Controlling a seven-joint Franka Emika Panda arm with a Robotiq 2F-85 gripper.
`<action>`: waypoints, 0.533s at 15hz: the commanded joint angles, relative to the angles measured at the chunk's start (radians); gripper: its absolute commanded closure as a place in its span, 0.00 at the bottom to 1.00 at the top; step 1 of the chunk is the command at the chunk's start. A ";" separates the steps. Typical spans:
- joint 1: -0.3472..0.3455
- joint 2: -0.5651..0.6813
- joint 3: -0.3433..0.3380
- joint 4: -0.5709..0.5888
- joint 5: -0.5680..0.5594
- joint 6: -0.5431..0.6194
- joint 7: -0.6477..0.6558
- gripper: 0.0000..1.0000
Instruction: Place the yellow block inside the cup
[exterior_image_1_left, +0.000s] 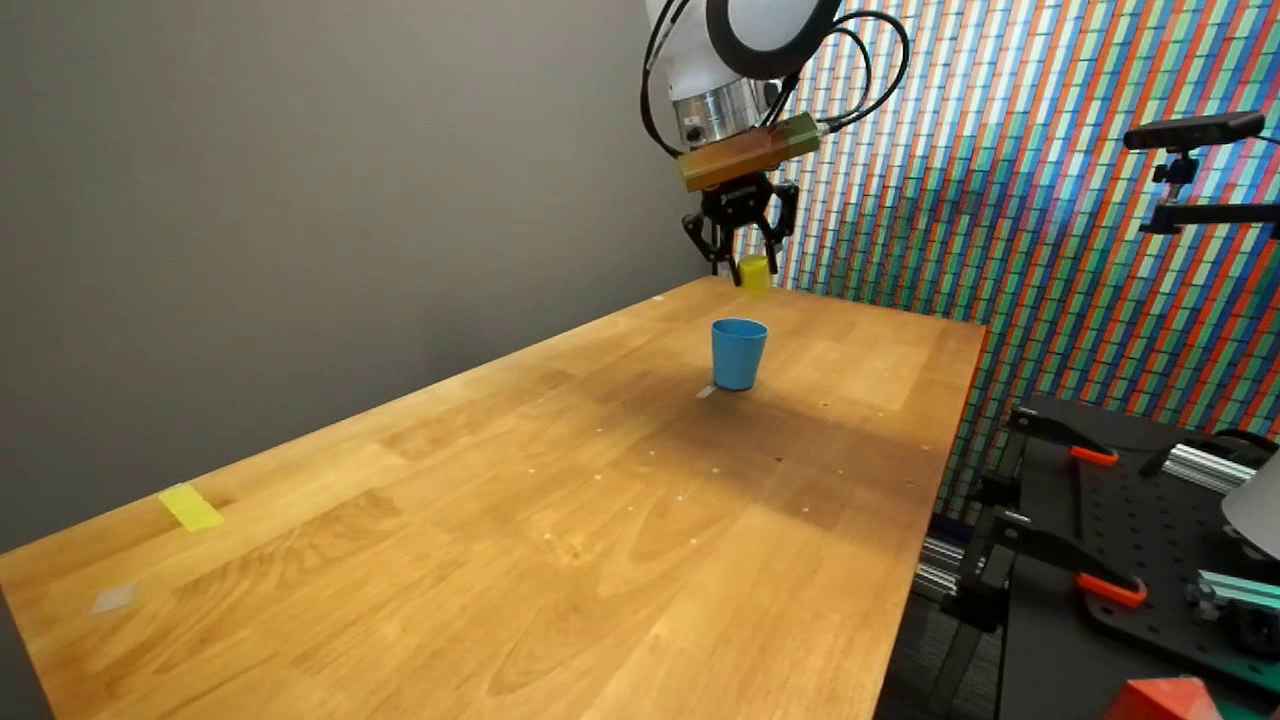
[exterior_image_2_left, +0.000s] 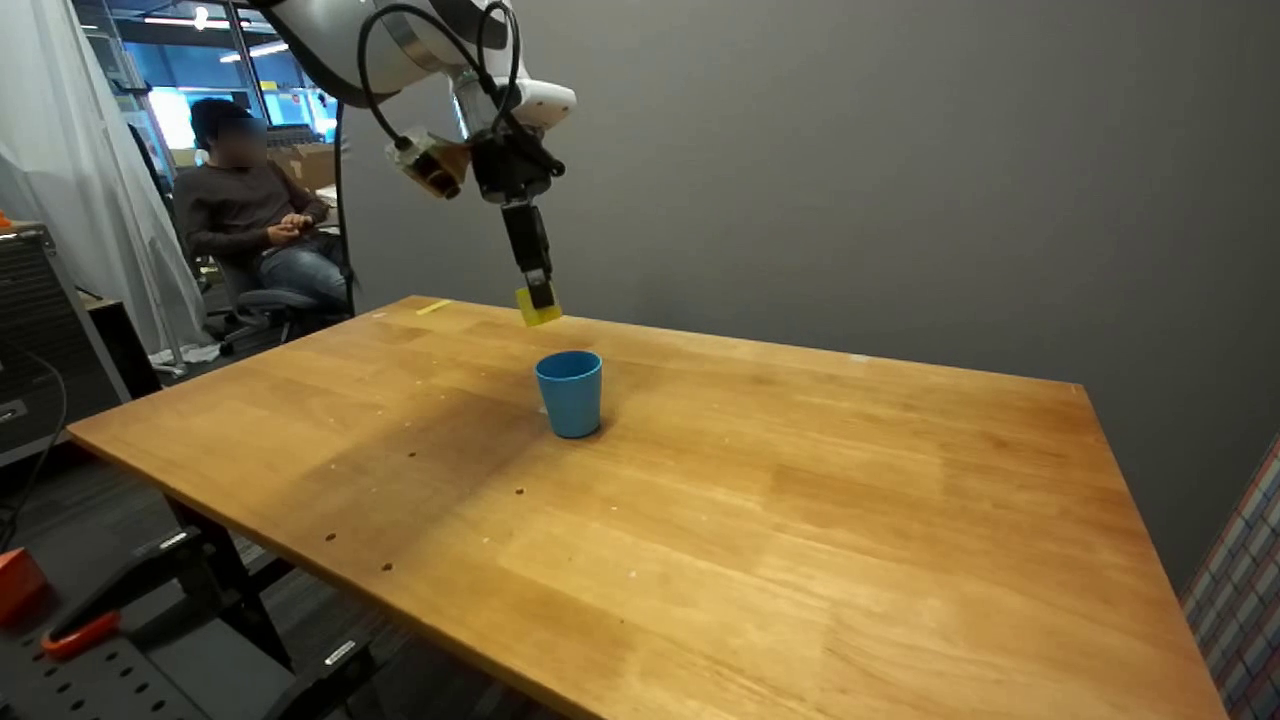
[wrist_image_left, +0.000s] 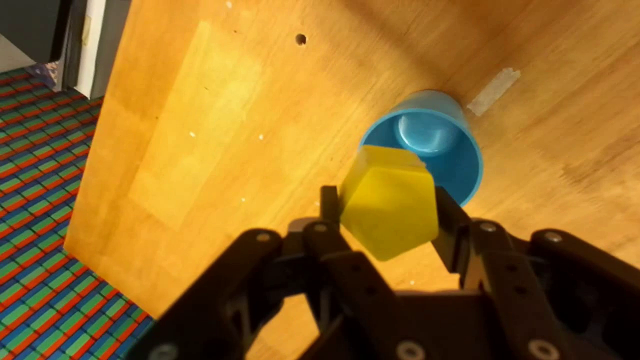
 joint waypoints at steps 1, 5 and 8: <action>-0.025 0.025 0.015 0.005 0.007 0.045 0.039 0.78; -0.022 0.070 0.012 0.025 0.002 0.083 0.056 0.78; -0.021 0.084 0.014 0.029 0.012 0.101 0.054 0.27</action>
